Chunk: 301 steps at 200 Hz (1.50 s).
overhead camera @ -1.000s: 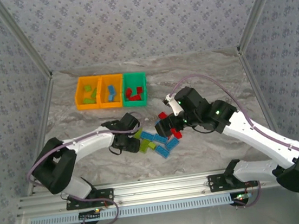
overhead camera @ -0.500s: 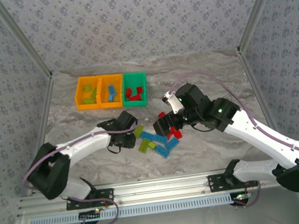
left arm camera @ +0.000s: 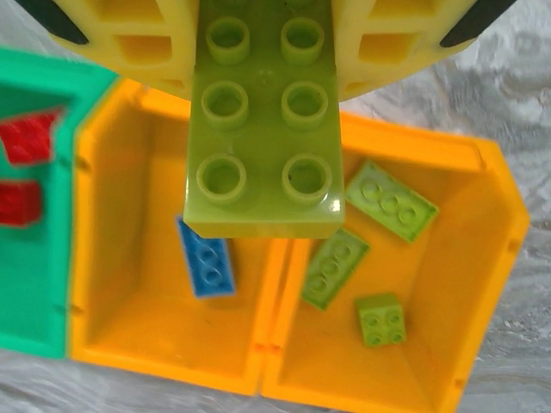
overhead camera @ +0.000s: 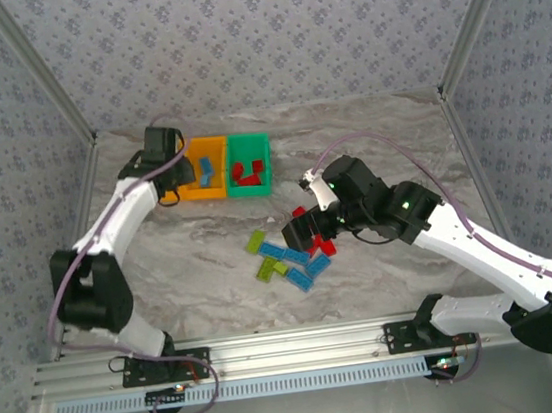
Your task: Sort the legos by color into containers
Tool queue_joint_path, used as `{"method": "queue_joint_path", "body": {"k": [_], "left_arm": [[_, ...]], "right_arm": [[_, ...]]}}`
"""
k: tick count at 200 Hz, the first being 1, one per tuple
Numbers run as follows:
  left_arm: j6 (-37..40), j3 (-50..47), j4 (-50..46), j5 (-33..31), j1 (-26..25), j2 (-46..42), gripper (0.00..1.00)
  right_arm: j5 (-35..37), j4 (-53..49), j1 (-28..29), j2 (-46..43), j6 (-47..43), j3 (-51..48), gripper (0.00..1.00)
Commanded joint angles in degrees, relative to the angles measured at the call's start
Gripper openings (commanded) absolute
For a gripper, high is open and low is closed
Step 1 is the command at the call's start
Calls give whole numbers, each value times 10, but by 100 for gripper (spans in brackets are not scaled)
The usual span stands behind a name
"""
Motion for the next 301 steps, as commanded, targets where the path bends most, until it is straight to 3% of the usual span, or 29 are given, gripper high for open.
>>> {"method": "queue_joint_path", "body": {"k": [1,22,42,68,91,120,143,175,235,254,280,301], "left_arm": [[5,64,-7,1,30,59,21],[2,130,-23,8,61,121,26],[11,204,-58,49,83,184,36],[25,257,-92,41,93,226,50],[23,242,-87,61,96,195,59],[-1,160,-63,100,75,73,59],[18,85,-57,87,-2,-60,59],[81,-6,-49,56,-161,-226,59],[372,-109,-161,27,-462,-392,63],[421,-153,-173,35,-505,-419,72],[445,-205,-143,37,-514,-440,95],[446,-208,-147,19,-514,-439,99]], "right_arm": [[18,-16,3,-12,15,-2,100],[19,-22,5,-20,21,-7,100],[24,-24,6,-33,25,-9,100],[47,-20,6,-46,40,-36,100],[79,-24,5,-44,58,-46,100],[151,-33,-3,-35,84,-54,100],[189,-42,-35,-19,117,-61,100],[165,-7,-97,2,140,-89,100],[162,64,-150,105,108,-105,97],[135,104,-158,155,89,-100,93],[115,133,-173,234,84,-77,90],[106,149,-182,291,84,-58,84]]}}
